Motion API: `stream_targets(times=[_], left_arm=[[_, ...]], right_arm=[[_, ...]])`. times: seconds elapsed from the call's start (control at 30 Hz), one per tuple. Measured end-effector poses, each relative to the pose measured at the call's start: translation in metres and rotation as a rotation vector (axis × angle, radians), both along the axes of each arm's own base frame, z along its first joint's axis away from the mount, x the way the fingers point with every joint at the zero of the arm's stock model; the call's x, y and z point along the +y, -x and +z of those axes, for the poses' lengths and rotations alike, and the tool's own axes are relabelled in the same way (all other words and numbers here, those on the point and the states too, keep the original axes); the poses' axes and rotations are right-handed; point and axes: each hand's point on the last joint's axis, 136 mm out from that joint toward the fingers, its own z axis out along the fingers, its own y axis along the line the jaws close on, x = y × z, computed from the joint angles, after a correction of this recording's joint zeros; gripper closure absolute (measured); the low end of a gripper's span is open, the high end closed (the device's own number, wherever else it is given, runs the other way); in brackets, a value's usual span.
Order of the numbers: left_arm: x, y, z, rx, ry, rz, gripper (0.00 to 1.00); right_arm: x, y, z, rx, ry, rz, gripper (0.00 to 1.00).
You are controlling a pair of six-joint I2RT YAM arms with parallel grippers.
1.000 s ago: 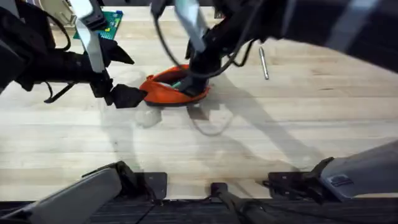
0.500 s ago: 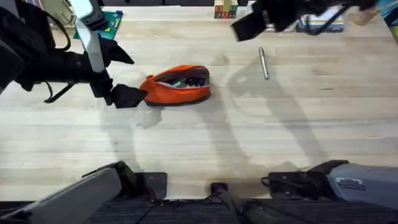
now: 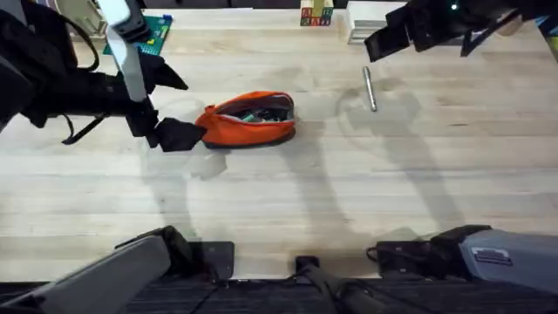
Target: Unzip the bag, pick up the pens from the table one at a time and place them inside, then zip the bag closed.
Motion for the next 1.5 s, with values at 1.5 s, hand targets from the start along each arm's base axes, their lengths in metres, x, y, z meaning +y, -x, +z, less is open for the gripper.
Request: stream_targets(times=[1.5], left_arm=[[0.0, -0.001, 0.0, -0.004, -0.001, 0.0, 0.007]], right_arm=[[-0.022, -0.041, -0.154, 0.225, -0.193, -0.314, 0.006]])
